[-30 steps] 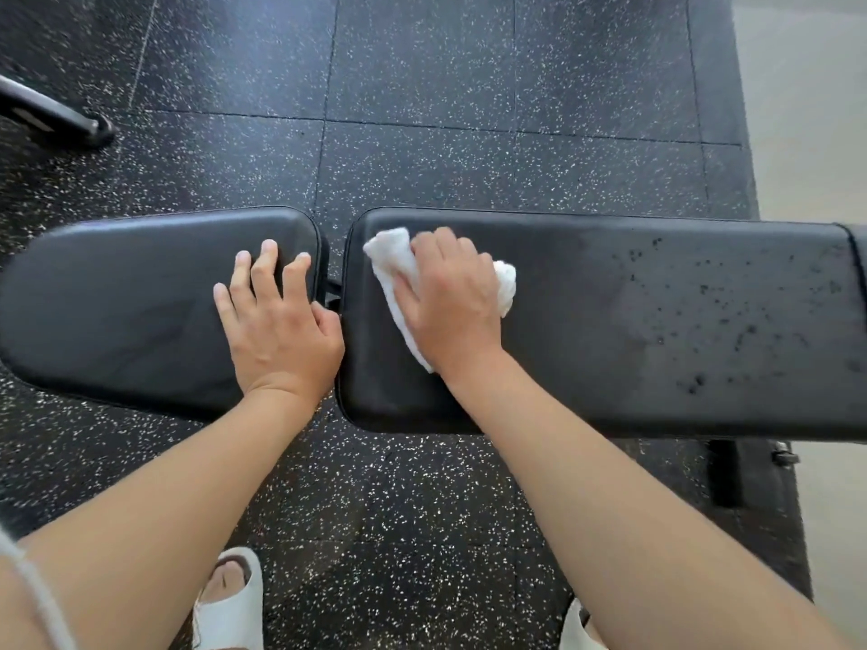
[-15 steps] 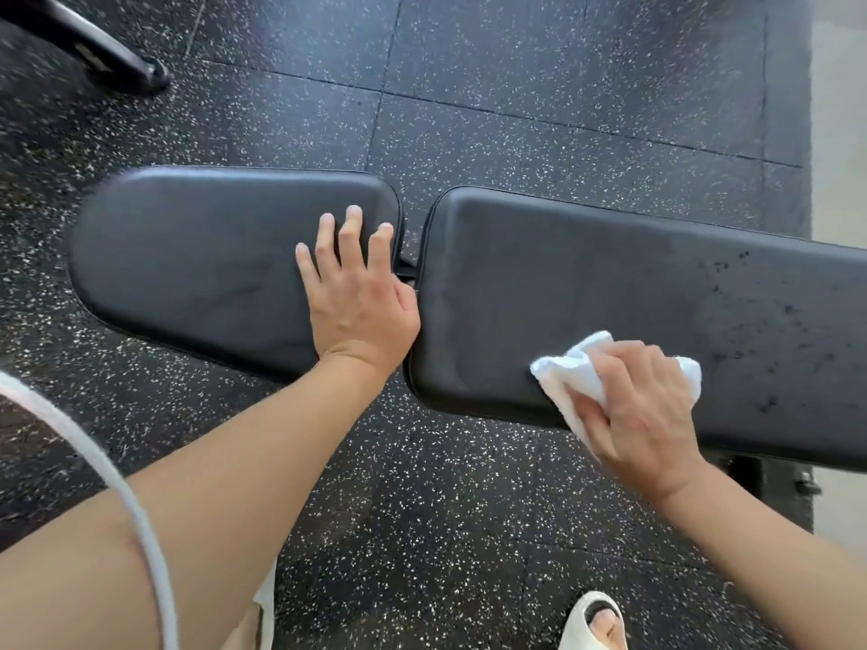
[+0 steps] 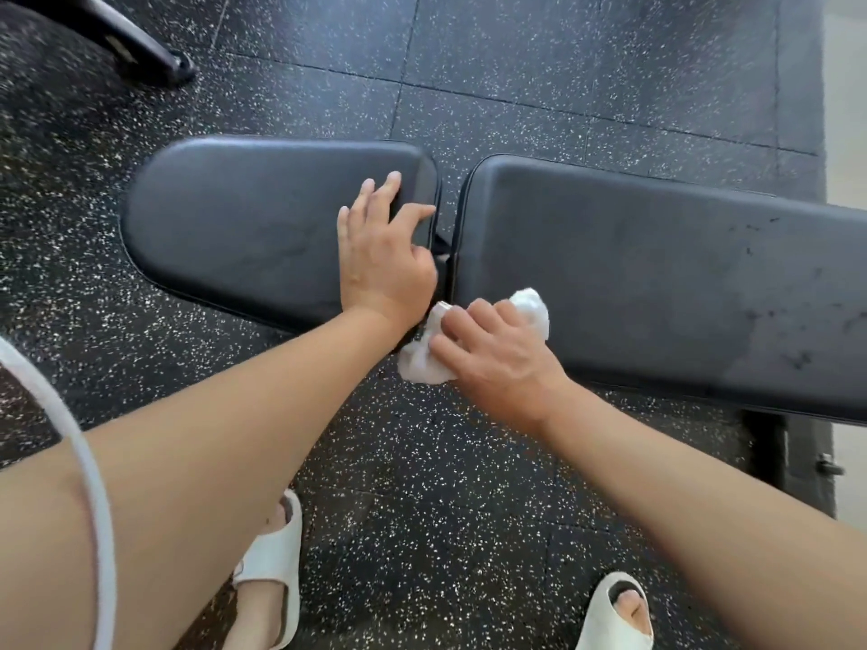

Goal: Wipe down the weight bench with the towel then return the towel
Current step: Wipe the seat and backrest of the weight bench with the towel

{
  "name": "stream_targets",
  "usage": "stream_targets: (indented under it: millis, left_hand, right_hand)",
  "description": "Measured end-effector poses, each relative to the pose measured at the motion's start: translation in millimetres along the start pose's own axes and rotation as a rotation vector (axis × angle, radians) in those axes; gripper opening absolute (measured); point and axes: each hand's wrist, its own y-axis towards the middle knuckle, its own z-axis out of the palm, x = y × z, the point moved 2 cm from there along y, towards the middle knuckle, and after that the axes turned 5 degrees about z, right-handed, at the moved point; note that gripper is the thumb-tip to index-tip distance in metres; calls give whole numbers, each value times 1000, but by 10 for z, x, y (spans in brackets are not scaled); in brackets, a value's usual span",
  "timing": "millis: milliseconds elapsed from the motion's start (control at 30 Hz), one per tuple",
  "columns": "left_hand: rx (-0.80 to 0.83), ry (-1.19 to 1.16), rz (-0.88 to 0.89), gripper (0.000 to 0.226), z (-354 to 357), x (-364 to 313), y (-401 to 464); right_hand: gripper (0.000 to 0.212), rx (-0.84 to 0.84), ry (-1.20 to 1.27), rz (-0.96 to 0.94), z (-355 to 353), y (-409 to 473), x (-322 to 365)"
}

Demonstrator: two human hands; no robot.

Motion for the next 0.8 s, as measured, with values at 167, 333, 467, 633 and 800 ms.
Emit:
stream_targets:
  millis: [167, 333, 467, 633, 800]
  left_hand:
    - [154, 70, 113, 48, -225, 93, -125]
    - [249, 67, 286, 48, -78, -544, -142]
    - [282, 203, 480, 56, 496, -1252, 126]
    - [252, 336, 477, 61, 1039, -1855, 591]
    - [322, 316, 532, 69, 1207, -1981, 909]
  right_hand:
    - [44, 7, 13, 137, -158, -692, -267]
    - [35, 45, 147, 544, -414, -1353, -688]
    - [32, -4, 133, 494, -488, -1399, -1039]
    - [28, -173, 131, 594, -458, -1451, -1436]
    - [22, -205, 161, 722, -432, -1314, -1797]
